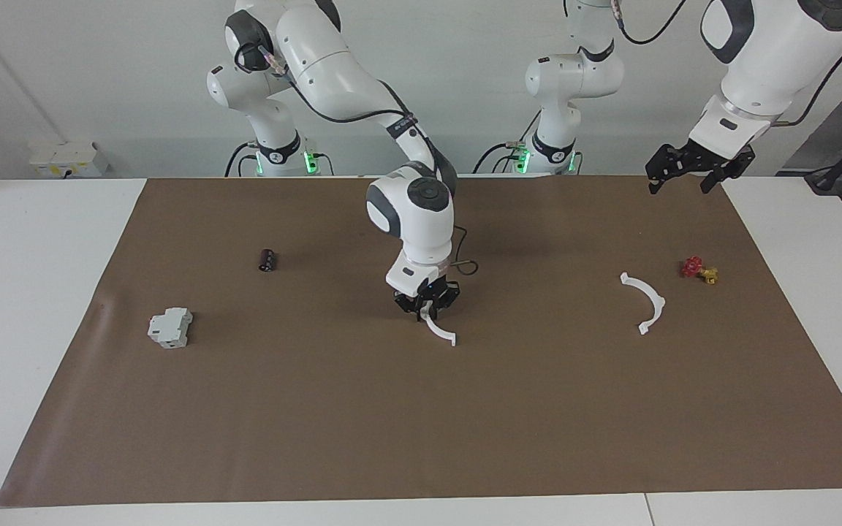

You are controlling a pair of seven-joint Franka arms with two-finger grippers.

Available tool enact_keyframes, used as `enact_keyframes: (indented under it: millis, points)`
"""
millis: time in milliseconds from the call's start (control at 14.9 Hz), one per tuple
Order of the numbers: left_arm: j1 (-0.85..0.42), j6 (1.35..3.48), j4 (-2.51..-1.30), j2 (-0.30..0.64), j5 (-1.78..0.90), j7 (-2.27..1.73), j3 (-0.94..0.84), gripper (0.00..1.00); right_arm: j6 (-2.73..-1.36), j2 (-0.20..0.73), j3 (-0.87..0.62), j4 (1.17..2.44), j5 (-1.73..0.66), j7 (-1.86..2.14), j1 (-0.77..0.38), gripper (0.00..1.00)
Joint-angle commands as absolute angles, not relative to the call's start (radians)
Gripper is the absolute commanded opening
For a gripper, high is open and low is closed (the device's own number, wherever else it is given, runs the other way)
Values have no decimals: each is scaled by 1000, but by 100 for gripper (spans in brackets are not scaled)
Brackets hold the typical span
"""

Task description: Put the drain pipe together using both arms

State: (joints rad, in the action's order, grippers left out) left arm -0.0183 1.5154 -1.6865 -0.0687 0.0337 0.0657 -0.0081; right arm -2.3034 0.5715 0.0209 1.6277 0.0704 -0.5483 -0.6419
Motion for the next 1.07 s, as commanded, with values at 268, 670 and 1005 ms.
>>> enact_keyframes:
  millis: [268, 670, 1005]
  points:
    - [-15, 1520, -1698, -94, 35, 75, -14, 100, -2306, 451, 44, 1640, 94, -552, -568, 100]
    - [-12, 1523, -1700, -94, 35, 81, -8, 100, -2136, 292, 41, 1640, 80, -416, -355, 100]
    - [-5, 1520, -1706, -100, 35, 87, -6, 100, -1924, 152, 40, 1640, 66, -229, -197, 100]
